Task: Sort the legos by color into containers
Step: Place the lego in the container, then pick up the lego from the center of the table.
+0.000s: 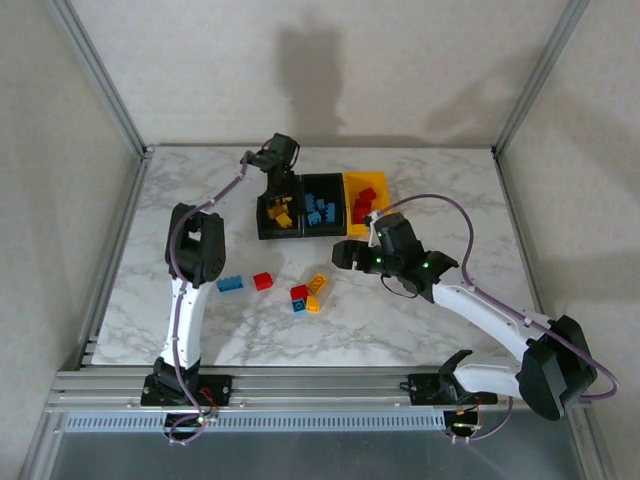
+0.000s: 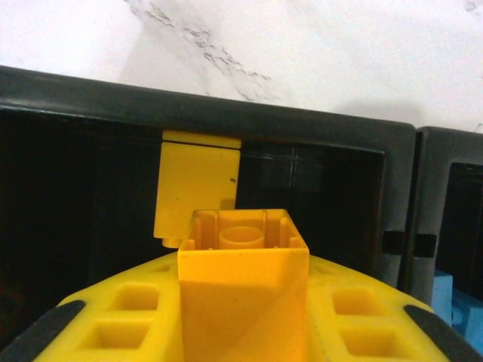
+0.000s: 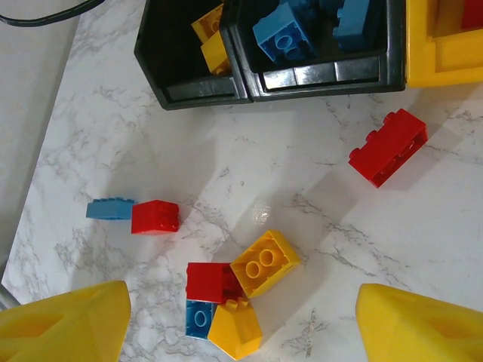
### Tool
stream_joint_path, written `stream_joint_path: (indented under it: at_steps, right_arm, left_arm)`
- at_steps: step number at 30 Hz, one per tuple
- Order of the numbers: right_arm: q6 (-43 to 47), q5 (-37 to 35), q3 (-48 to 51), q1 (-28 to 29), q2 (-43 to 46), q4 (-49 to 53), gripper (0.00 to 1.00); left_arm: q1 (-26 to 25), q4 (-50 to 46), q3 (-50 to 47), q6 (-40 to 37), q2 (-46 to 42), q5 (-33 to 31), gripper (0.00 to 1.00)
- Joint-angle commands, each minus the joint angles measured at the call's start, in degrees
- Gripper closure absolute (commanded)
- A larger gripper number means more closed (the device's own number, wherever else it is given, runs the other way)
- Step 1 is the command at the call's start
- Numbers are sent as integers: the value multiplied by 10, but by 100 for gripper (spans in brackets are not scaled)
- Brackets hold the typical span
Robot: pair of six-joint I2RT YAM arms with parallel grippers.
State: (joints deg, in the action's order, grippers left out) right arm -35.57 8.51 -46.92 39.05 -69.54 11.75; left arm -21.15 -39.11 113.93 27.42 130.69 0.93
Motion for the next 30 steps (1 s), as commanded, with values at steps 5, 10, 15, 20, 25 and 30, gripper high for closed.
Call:
stream_joint_path:
  at_steps: [5, 10, 15, 20, 25, 30]
  right_arm:
    - [5, -15, -12, 5, 2, 5, 22]
    - [4, -18, -12, 5, 8, 9, 22]
    - [8, -22, -16, 5, 20, 23, 22]
    - [18, -23, -15, 4, 32, 49, 21]
    - [27, -12, -14, 5, 49, 80, 21]
    - [3, 46, 5, -17, 70, 110, 20]
  left_arm:
    - [5, -23, 22, 5, -2, 8, 55]
    - [5, -25, 20, 7, -21, 10, 52]
    - [-2, -13, -22, 11, -76, 18, 52]
    - [-24, 31, -136, 8, -178, 39, 50]
    - [-57, 48, -235, -34, -257, 68, 46]
    - [-112, 24, -288, -104, -296, 82, 41]
